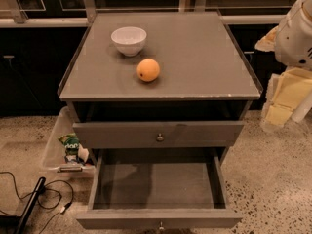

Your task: Close middle drawer

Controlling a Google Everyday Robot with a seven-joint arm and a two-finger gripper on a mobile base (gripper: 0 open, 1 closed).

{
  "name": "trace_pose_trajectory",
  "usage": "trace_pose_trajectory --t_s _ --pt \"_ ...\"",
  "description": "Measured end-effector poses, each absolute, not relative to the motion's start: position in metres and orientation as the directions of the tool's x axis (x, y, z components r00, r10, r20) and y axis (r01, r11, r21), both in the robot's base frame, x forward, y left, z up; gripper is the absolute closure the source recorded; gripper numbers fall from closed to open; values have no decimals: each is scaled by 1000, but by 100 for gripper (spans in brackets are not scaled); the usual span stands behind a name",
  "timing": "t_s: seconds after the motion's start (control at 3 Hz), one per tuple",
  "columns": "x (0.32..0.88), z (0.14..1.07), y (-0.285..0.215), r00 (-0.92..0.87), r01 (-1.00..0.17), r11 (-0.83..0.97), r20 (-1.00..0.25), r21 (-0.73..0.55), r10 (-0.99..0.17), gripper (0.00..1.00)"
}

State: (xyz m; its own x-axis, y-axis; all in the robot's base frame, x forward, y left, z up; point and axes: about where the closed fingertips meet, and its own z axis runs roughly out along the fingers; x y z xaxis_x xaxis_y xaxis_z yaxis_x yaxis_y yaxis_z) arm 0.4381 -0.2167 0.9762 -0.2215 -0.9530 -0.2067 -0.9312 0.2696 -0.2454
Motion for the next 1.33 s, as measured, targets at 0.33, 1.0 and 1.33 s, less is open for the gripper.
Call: trace_pose_trajectory --t_s 0.33,1.0,1.33 --pt "435 971 -217 -219 -932 265 -199 -247 -955 0" --pt "392 868 -232 -274 -950 299 -219 -92 -936 0" --pt "360 811 -235 -260 -961 274 -230 -30 -938 19"
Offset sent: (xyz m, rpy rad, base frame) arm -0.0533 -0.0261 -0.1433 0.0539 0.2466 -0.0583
